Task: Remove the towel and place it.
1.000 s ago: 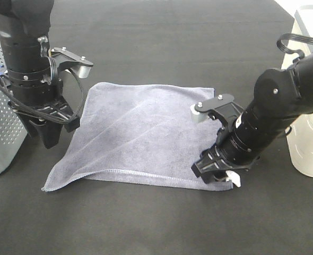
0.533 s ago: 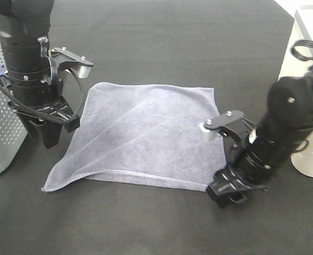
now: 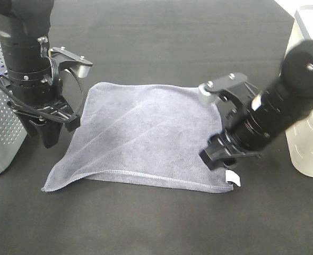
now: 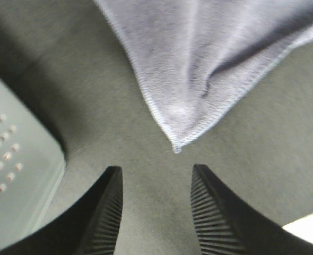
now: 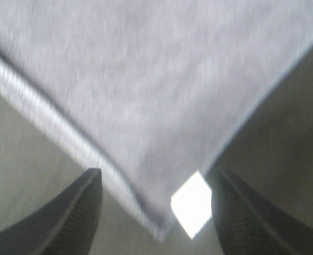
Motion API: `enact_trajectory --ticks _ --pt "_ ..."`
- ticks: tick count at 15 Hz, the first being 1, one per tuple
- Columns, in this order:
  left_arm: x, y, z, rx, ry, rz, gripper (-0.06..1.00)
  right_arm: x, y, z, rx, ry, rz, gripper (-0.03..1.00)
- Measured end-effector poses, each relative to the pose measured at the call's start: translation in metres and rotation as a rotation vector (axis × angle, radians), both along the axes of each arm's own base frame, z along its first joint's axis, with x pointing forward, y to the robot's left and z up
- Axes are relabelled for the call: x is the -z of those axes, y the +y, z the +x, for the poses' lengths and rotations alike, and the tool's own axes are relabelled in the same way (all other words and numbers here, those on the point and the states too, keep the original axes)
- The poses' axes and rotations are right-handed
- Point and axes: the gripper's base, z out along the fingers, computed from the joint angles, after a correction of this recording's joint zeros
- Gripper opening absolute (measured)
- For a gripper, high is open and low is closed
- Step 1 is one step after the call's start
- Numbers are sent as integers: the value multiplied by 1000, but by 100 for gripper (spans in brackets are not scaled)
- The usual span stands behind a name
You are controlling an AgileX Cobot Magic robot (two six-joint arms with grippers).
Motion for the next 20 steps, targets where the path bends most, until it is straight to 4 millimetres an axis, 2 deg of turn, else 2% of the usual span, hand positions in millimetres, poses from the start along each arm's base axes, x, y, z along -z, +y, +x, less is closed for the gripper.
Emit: enact_trajectory --ticks 2,5,7,9,12,15,20 --pt "-4 4 5 -80 -21 -3 39 5 14 10 -27 0 -1 55" --pt "-17 3 15 -99 -86 -6 39 13 52 19 -77 5 11 55" --pt "-26 4 21 -105 -121 -14 39 19 63 30 -51 21 26 55" --pt "-34 13 30 -132 -151 -23 39 21 75 40 -43 14 47 55" --pt "-40 33 40 -189 -174 -27 39 36 101 40 -66 38 49 55" --pt "-40 38 42 -195 -178 -22 39 51 105 40 -73 72 25 55" --pt "-40 38 42 -176 -176 -21 39 53 102 36 -90 125 -7 55"
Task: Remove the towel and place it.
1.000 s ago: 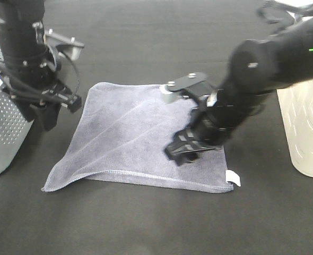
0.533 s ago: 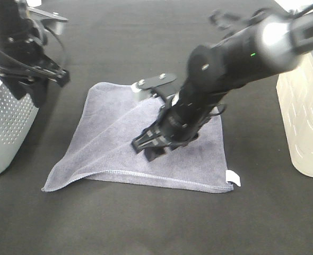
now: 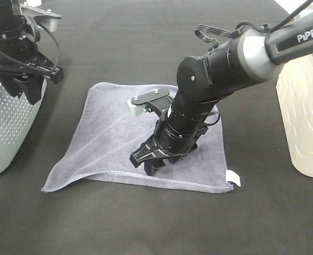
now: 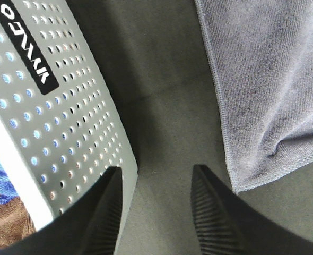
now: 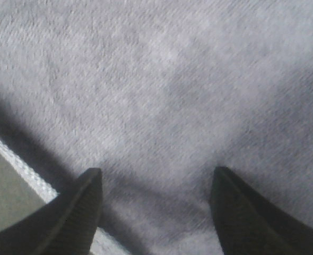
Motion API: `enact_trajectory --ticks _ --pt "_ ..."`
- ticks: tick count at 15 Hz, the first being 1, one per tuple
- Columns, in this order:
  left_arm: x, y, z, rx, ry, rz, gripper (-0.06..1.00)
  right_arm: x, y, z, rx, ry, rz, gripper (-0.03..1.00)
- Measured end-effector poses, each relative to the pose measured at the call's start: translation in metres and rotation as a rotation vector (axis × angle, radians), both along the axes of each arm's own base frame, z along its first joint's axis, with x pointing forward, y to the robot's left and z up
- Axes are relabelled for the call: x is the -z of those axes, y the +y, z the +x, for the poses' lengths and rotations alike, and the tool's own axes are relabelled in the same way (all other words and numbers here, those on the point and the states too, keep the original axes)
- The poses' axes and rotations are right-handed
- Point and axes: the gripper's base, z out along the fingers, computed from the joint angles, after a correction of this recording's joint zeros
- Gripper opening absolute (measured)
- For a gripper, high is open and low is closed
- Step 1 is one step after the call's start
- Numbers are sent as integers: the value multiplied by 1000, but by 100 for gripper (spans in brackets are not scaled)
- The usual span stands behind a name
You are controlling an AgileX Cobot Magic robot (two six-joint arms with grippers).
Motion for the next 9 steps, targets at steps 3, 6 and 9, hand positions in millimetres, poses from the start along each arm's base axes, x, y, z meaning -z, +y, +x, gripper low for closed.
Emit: enact_trajectory --ticks 3,6,9 --pt "0 0 0 0 0 0 39 0 -1 -3 -10 31 -16 55" --pt "0 0 0 0 0 0 39 0 -3 -6 -16 59 -32 55" --pt "0 0 0 0 0 0 39 1 -7 -12 -19 85 -47 55"
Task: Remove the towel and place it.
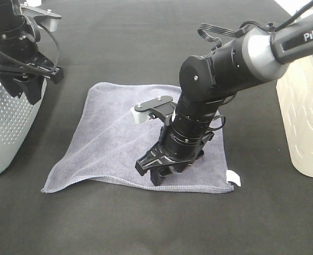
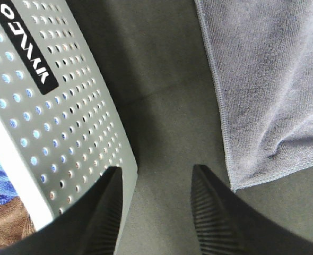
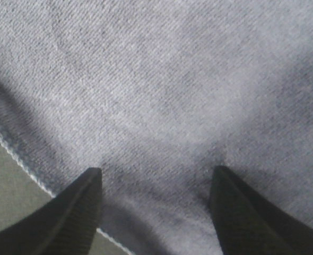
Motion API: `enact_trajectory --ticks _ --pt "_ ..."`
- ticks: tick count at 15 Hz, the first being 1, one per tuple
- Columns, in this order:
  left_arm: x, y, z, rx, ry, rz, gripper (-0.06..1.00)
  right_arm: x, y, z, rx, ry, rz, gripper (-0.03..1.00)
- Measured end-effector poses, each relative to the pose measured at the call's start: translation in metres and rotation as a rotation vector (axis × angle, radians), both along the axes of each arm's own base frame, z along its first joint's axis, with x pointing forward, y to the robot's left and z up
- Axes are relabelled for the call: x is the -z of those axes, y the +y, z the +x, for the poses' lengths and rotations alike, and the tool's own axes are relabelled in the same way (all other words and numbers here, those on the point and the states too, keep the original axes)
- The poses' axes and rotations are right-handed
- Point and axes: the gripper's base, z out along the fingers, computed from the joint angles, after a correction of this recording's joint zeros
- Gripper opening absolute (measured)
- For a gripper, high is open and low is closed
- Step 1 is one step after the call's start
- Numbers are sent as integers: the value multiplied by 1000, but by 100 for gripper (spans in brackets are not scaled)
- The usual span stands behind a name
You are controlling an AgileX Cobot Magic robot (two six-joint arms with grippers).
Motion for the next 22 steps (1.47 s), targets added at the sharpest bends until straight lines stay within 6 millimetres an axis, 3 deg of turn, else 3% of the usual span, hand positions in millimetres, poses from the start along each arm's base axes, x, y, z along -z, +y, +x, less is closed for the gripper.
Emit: enact_trajectory --ticks 14,22 --pt "0 0 0 0 0 0 39 -6 -21 -27 -19 53 -49 55" --pt "0 -1 0 -4 5 -15 39 -93 -36 -45 -44 -39 20 55"
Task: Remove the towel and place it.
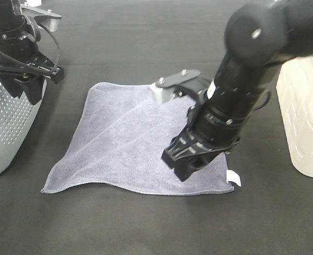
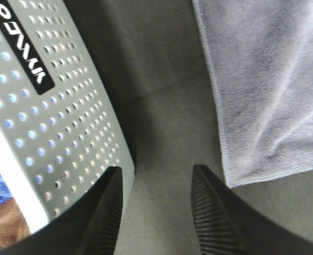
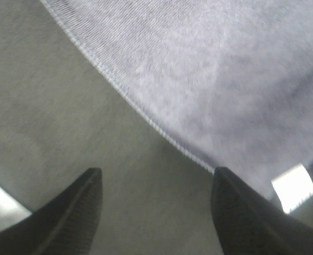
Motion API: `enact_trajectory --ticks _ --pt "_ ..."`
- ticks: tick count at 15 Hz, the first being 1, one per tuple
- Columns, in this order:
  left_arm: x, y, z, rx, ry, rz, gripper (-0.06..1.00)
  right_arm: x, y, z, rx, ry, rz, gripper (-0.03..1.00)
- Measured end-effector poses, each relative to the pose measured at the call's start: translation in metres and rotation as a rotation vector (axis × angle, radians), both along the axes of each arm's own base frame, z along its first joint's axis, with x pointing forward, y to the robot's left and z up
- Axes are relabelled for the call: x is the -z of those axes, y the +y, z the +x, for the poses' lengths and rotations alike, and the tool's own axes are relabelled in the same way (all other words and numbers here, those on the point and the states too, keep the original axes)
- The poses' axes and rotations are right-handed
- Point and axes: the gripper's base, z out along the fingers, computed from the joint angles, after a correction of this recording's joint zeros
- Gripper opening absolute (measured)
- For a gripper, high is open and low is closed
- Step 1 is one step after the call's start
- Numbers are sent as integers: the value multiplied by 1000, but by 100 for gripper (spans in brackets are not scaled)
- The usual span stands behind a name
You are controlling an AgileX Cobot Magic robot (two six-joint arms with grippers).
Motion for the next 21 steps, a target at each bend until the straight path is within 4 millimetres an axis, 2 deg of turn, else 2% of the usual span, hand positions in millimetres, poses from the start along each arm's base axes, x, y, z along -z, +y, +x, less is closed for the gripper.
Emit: enact_trajectory --ticks 2,3,5,7,9,11,14,16,18,19,20,21 --pt "0 -3 -1 -9 11 -31 40 -19 -6 -6 34 -15 0 56" --pt "0 -4 -2 -13 16 -45 43 -28 -10 -9 50 -22 -2 59" --pt "1 -6 -2 -18 23 -64 58 -49 -15 -15 61 -27 -2 75" --pt "-6 -8 0 -16 2 -76 68 -68 -17 -18 55 -40 8 82" --pt "-23 -12 4 -10 -46 -117 70 -88 -18 -16 76 -74 5 84" --pt "-49 -13 3 3 -116 -158 70 -112 -23 -6 130 -127 -29 84" --pt "-85 -4 -5 14 -229 -139 70 -149 -47 18 256 -191 -13 84" --pt "-105 16 -10 -29 -288 -126 70 -169 -76 34 367 -222 -6 84" --pt "-129 50 -19 -113 -357 -130 70 -181 -111 42 478 -255 -2 84" --pt "-148 84 -45 -203 -408 -127 70 -203 -144 29 560 -330 9 84" --pt "-153 96 -63 -234 -420 -124 70 -215 -154 13 572 -376 24 84" --pt "-158 106 -85 -272 -436 -126 70 -226 -161 -12 565 -427 35 84"
